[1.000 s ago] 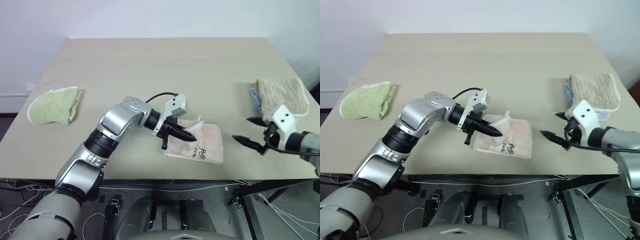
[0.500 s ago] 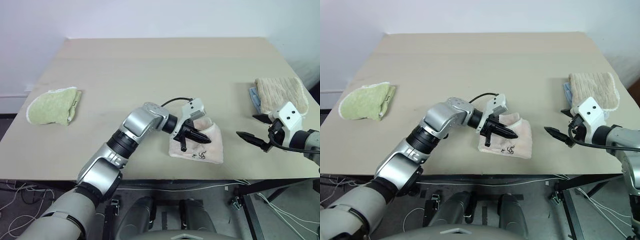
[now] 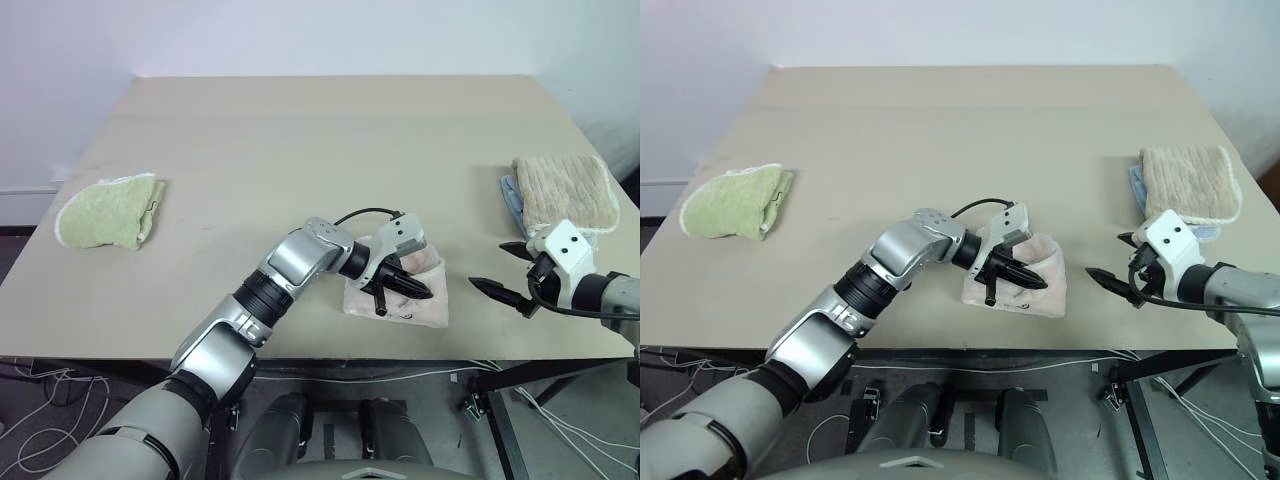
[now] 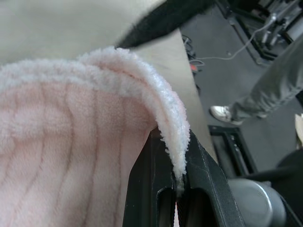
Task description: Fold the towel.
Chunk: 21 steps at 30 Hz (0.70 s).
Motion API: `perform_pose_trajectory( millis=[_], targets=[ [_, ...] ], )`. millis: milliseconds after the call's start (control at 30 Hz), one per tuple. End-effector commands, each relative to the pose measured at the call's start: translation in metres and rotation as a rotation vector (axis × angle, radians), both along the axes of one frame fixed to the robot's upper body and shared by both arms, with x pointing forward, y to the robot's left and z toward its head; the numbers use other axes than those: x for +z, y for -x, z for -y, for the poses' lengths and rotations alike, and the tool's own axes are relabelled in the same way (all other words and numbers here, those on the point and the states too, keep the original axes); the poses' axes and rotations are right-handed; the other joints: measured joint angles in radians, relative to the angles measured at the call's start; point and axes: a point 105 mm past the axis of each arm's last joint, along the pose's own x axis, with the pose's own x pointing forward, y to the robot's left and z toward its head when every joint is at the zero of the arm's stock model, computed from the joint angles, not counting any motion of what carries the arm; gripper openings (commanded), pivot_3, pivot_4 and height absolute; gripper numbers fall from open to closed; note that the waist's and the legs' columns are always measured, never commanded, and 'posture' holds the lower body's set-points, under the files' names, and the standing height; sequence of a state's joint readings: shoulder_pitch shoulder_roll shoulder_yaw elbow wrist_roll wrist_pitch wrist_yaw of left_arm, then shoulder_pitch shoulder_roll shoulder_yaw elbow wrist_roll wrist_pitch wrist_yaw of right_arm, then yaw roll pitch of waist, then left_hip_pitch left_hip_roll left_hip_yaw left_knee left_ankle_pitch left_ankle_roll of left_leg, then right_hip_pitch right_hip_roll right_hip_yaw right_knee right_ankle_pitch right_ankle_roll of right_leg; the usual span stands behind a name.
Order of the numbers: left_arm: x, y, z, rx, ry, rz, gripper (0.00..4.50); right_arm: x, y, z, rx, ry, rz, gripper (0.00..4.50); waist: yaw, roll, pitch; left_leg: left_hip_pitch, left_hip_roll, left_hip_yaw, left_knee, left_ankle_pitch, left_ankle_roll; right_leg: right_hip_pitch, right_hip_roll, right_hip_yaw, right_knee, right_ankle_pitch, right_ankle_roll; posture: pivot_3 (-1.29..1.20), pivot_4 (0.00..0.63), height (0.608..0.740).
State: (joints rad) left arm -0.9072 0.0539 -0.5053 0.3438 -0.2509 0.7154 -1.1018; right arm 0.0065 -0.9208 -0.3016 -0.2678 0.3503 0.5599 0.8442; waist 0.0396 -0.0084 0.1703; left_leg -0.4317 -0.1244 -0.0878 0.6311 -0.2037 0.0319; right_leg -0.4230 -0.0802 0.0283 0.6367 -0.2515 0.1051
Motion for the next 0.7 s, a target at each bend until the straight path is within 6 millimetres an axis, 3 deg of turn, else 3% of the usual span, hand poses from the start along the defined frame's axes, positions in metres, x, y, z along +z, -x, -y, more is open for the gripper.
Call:
perform_pose_trajectory(
  millis=[33,267,400,567,700],
  targets=[
    [0.005,0.003,0.007,0.001,0.049,-0.026,0.69,0.006,0.001,-0.003,0.018,0.031,0.04,4.5,0.0,0.0,0.0,0.0,0.0,0.0,0.0,0.0,0.0,0.0,0.0,0.0,0.0,0.0,0.0,0.0,0.15,0.74],
    [0.019,0.009,0.005,-0.035,0.105,-0.054,3.05,0.01,-0.001,0.0,0.01,0.029,0.053,4.5,-0.001,0.0,0.0,0.0,0.0,0.0,0.0,0.0,0.0,0.0,0.0,0.0,0.001,0.0,0.0,0.0,0.15,0.74],
    [0.048,0.004,-0.001,-0.02,0.232,-0.017,4.39,0.021,-0.007,0.002,-0.016,-0.01,0.101,4.5,-0.002,0.001,0.0,0.0,0.0,0.0,0.0,0.0,0.0,0.0,0.0,0.0,0.001,0.0,0.0,0.0,0.15,0.74],
    [0.088,-0.01,-0.016,0.036,0.395,0.083,4.39,0.048,-0.012,0.001,-0.032,-0.151,0.164,4.5,-0.001,0.0,0.0,0.0,0.0,0.0,0.001,0.0,0.0,0.0,0.0,0.0,0.001,0.0,0.0,0.0,0.15,0.74],
    [0.093,-0.024,-0.034,0.105,0.413,0.219,4.39,0.061,-0.014,-0.01,-0.003,-0.268,0.177,4.5,-0.002,0.001,0.0,0.001,0.0,0.0,0.001,0.0,0.0,0.0,0.0,0.0,0.001,0.0,0.0,0.0,0.15,0.74]
  ],
)
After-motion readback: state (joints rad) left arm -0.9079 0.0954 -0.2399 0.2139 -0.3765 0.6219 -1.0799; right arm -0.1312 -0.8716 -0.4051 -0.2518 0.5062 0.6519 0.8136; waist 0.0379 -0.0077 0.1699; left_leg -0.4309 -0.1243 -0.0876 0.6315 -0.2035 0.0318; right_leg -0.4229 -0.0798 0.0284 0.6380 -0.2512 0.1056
